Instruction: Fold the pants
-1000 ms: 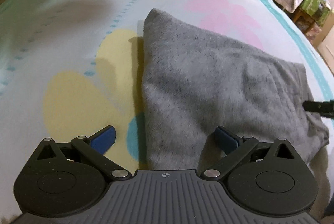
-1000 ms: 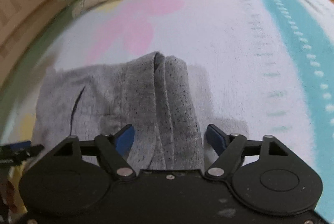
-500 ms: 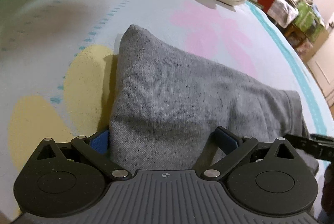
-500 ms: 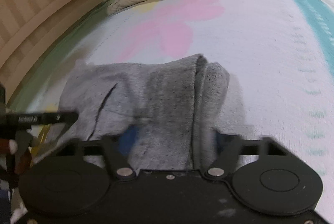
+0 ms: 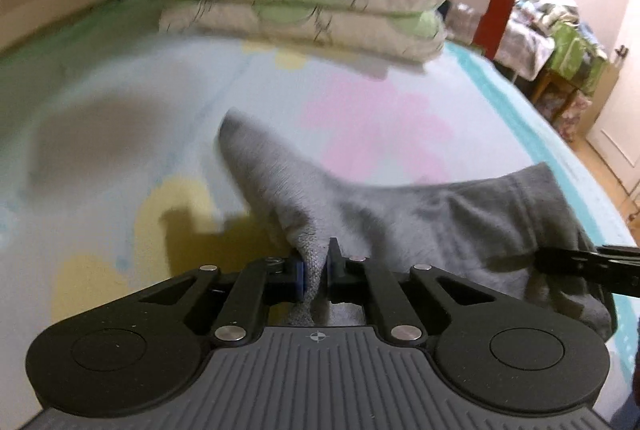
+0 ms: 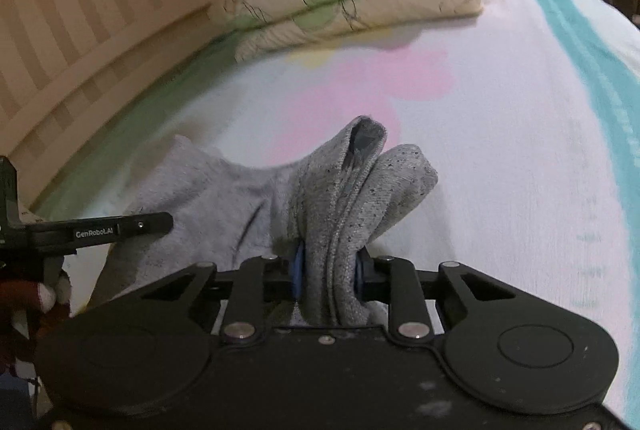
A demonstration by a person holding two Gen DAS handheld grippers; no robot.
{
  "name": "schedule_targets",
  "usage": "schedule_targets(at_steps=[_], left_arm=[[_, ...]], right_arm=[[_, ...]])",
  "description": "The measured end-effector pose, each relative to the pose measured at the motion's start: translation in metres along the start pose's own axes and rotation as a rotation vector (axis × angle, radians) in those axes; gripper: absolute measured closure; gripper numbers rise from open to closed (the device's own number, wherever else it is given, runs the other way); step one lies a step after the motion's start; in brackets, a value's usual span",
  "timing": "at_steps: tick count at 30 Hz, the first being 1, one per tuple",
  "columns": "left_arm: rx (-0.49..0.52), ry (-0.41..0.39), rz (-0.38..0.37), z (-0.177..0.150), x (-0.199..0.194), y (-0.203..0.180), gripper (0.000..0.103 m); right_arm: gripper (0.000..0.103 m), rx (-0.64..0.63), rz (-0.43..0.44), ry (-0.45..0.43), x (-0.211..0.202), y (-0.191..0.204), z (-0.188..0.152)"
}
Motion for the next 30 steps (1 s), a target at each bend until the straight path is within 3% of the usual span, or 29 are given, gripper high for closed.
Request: schedule_targets(at_steps=[5,9,11,12,15,18,21,23,26,27,30], left_arm=[[0.065,-0.060,0.030,0.050,0.011,-0.002,0.094],[0.077,-0.029,0.073,0.074,0.045,0.009,0.089],[0.067,0.057,0.112,0.070,0.070,0.018,0.089],[0.062,0.082,0.131,0.067,0.078,0.020,0.089],[0.070,0.057,0.150,0.058,0.070,0.021,0.088],[0.126,0.018,0.167,0.045,0.047,0.010,0.087],[0.115,-0.019,0.156,0.031,0.029,0.002,0.079],[0.094,0.001,0.146,0.019,0.030,0.001,0.079],[0.117,0.157,0.163,-0.009,0.059,0.002,0.079],[0.120,0.132,0.169,-0.011,0.060,0.003,0.079],[0.075,0.142,0.173,-0.001,0.055,0.006,0.079]], right_arm=[[0.078,-0.026,0.004,-0.071,0.002,0.008,0.045],[0.076,0.005,-0.020,-0.108,0.019,-0.015,0.085],[0.060,0.059,-0.072,-0.064,0.046,-0.038,0.095],[0.057,0.093,-0.132,-0.026,0.062,-0.053,0.094],[0.058,0.127,-0.295,0.037,0.082,-0.086,0.089],[0.058,0.109,-0.290,-0.068,0.056,-0.077,0.092],[0.063,-0.029,-0.240,-0.141,0.035,-0.040,0.090],[0.064,-0.100,-0.193,-0.124,0.035,-0.017,0.076],[0.073,-0.144,-0.216,0.003,0.061,-0.008,0.041],[0.073,-0.128,-0.237,0.054,0.073,-0.013,0.027],[0.072,-0.141,-0.252,0.008,0.068,-0.012,0.022]])
Point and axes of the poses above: each gripper's, at about its wrist camera, not at the fingertips, and x roughly the way its jaws point, y to its left, z to its top, the point moved 8 cm from there along x, roughly the way its jaws point, and after that the axes turned 6 degrees about y, right-handed, at the moved point
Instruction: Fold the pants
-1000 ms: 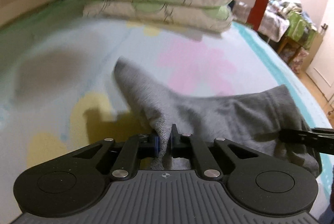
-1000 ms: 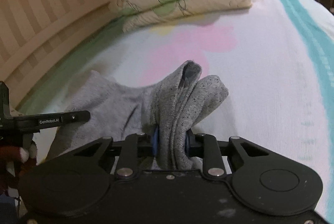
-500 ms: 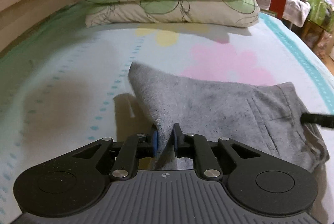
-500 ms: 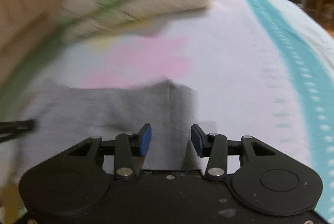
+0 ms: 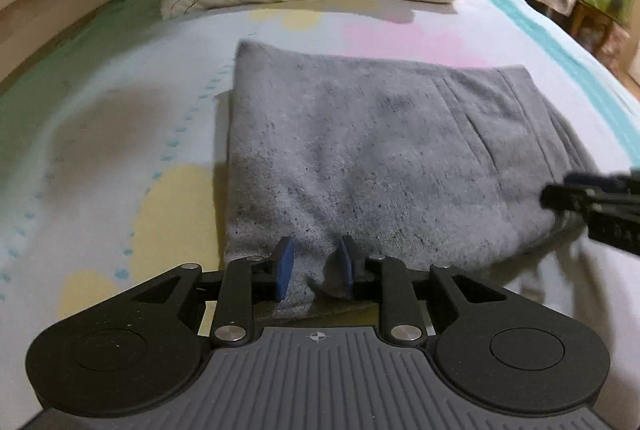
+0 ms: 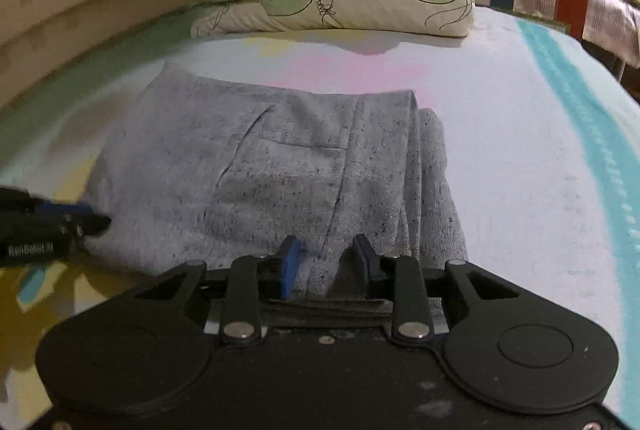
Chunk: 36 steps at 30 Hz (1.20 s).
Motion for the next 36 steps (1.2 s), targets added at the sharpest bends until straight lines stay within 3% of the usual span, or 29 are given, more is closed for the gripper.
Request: schedule_targets(at_steps=[4,9,15,19,22,25,30,36], left_arm=[[-0.002,-0.036,-0.010,0.004,-0.030,-0.003,0.079],[-0.050,-0.052,-0.034,-0.018,-0.069,-0.012,0.073],[-0.119,-0.053,0.000,-0.051,-0.102,-0.019,0.071],[-0.138,-0.067,0.021,-0.066,-0.121,-0.023,0.055],[-0.136,-0.113,0.085,-0.074,-0.137,-0.024,0.052],[-0.145,-0.133,0.104,-0.079,-0.150,-0.024,0.043],[-0.187,-0.082,-0.020,-0.087,-0.151,-0.027,0.042],[-0.151,-0.083,0.011,-0.090,-0.151,-0.035,0.042]], right_arm=[[0.069,0.059,0.027,-0.008,-0.029,0.002,0.002],[0.050,0.117,0.019,-0.040,-0.074,0.011,-0.010],[0.026,0.158,-0.019,-0.013,-0.115,0.031,-0.033],[0.018,0.180,-0.019,-0.002,-0.132,0.042,-0.050],[0.009,0.175,-0.063,-0.010,-0.151,0.049,-0.063],[0.009,0.150,-0.078,-0.035,-0.165,0.055,-0.072],[0.009,0.143,-0.077,-0.030,-0.176,0.058,-0.081],[0.009,0.150,-0.091,-0.006,-0.180,0.058,-0.088]])
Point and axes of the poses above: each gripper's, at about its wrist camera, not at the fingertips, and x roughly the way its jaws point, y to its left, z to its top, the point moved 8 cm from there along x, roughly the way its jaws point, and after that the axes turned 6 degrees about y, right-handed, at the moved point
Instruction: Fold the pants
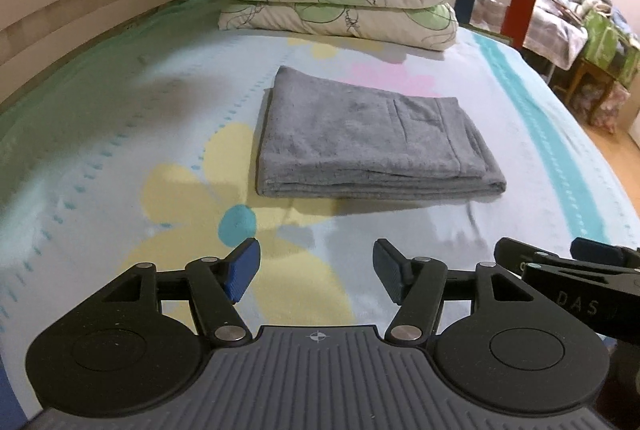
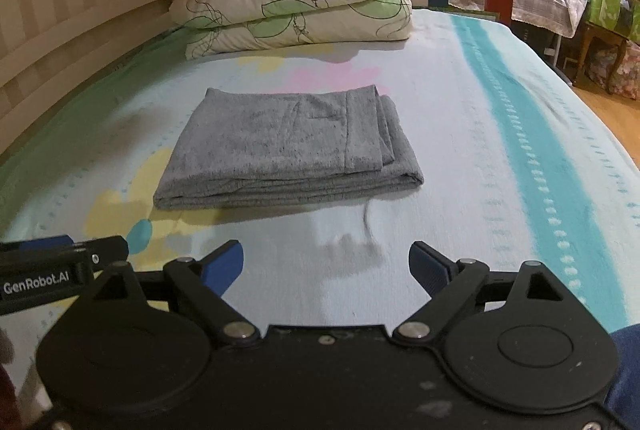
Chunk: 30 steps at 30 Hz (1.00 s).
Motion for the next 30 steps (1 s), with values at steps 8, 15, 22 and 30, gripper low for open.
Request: schedule_targets(at_steps=[8,15,22,30], left_arm=[[0.016,0.021,-0.013,-0.006,0.004,-0.005,0.042],[0.017,0.037,-0.014,-0.009,0.007,-0.008,0.042],[0.022,0.049,-0.015,-0.010,0.010,-0.012,0.042],[0.028,0.062,-0.032,-0.011,0.011,-0.016,0.042]], right_arm=[[0.009,0.013,0.010,0.011,0.000,0.000,0.000],[0.009,0.017,0.014,0.005,0.003,-0.002,0.002],[0.009,0.020,0.017,0.004,0.004,-0.003,0.003],[0.008,0.024,0.017,0.004,0.006,-0.003,0.007]])
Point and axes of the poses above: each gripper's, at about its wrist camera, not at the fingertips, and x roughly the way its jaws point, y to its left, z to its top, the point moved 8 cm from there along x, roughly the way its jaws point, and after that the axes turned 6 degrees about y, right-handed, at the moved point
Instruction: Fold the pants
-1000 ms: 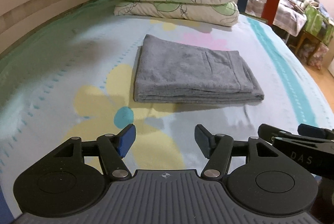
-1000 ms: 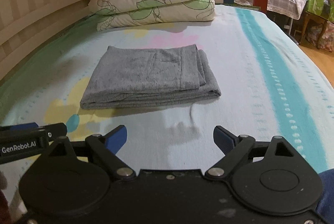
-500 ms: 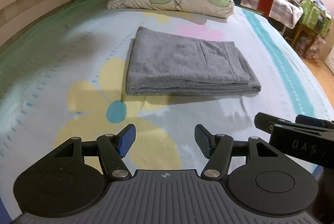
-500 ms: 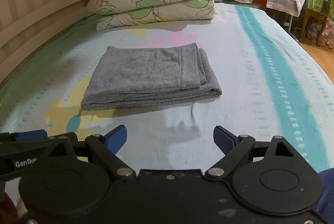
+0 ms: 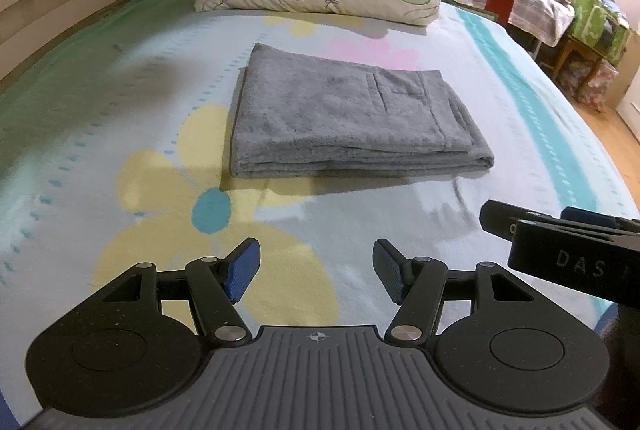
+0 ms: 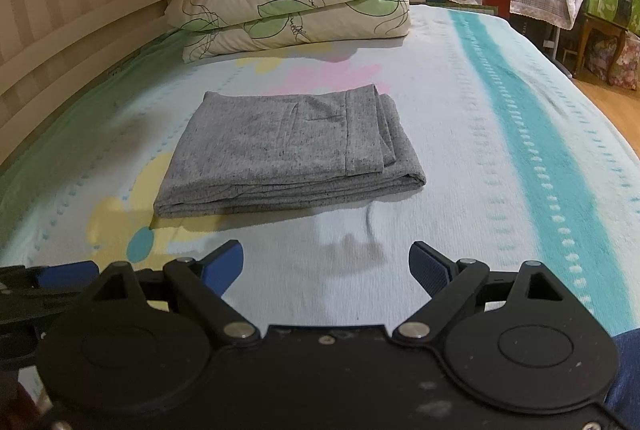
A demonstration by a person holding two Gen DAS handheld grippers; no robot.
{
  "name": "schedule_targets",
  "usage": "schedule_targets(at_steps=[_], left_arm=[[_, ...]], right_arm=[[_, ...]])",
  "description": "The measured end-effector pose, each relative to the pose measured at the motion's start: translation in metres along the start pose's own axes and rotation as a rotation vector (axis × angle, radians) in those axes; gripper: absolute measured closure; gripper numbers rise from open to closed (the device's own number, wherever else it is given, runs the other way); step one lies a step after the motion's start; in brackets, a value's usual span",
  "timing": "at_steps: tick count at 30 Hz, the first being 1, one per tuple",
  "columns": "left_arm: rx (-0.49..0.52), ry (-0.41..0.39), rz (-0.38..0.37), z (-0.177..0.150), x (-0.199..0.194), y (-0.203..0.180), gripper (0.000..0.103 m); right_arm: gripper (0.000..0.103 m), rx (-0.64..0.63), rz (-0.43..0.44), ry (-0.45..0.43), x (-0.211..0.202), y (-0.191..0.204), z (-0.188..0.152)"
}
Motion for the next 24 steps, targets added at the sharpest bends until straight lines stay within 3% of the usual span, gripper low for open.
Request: schedule_targets(at_steps=[24], left_arm=[[0.000,0.038,-0.008,-0.003,0.012,-0.003,0.043]], right_arm=[[0.008,0.009,0.004,0.019,0.007,-0.004,-0.001]])
Point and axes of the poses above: each gripper's, at about its wrist camera, not at the fingertips, and x roughly the way its jaws point, y to its left, z to its top, the point moved 8 cm from there along x, roughly the way its jaws point, and after that the axes turned 6 degrees about y, right-handed, at the moved point
